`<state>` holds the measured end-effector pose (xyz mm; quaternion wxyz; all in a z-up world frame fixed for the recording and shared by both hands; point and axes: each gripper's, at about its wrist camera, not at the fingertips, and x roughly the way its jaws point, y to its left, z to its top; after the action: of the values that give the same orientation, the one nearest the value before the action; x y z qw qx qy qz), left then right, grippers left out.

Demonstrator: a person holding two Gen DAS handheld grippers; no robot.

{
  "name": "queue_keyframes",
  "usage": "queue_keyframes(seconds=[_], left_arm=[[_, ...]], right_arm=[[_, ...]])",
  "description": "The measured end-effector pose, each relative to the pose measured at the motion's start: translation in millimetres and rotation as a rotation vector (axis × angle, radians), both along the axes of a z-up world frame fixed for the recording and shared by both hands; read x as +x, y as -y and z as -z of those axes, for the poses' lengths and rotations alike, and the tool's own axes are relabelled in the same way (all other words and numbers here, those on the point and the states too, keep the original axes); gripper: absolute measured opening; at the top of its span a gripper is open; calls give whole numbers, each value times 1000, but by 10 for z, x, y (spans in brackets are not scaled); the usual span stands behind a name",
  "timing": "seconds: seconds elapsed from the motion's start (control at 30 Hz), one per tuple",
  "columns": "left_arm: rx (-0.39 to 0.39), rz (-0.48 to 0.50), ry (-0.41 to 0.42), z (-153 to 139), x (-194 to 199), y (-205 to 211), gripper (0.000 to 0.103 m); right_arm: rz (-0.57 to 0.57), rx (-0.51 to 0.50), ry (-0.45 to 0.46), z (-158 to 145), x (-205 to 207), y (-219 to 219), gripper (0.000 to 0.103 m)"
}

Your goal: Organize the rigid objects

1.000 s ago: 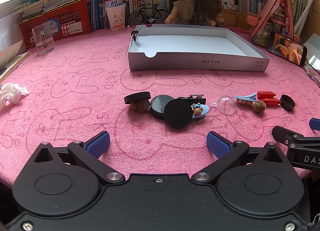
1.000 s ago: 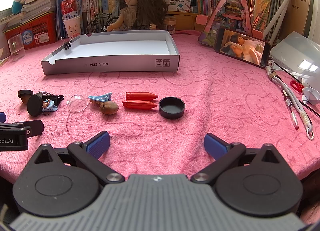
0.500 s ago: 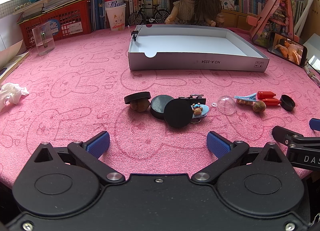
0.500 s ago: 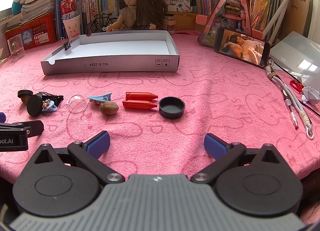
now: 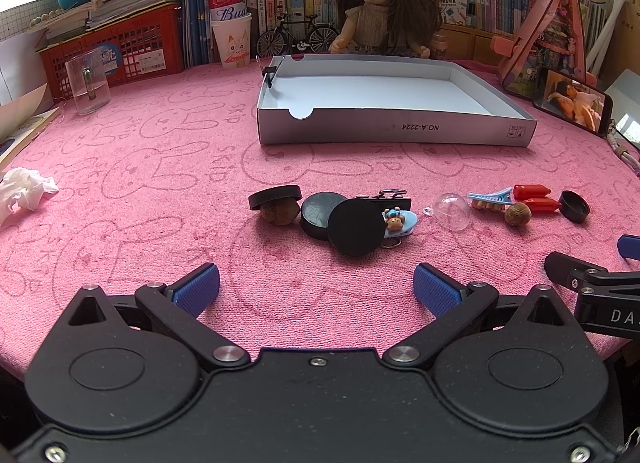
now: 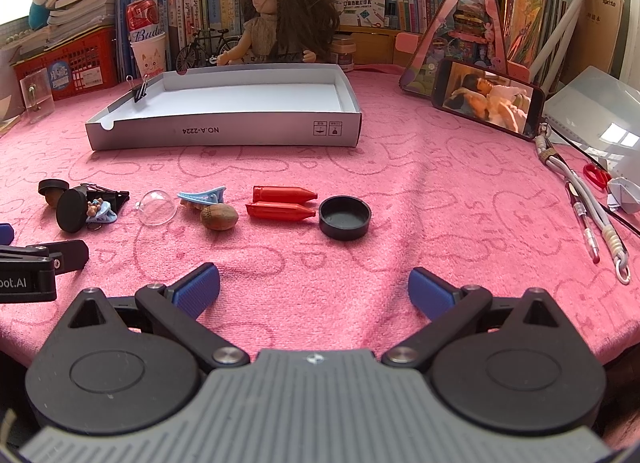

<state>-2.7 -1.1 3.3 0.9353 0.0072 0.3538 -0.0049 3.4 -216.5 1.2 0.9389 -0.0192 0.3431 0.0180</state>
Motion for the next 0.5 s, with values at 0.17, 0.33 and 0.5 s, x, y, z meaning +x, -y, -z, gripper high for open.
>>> queue_keyframes(seconds=[0.17,0.33,0.5], left_arm=[[1,-2,-5,-12,-5,2,103],[2,71,23,-52,-46,39,74],[-45,109,37,-92,-29,52,46]], right_arm=[[4,2,21,25,-8,22,103],[27,2,24,18,55,51,103],[30,-15,76,-33,99,148,95]])
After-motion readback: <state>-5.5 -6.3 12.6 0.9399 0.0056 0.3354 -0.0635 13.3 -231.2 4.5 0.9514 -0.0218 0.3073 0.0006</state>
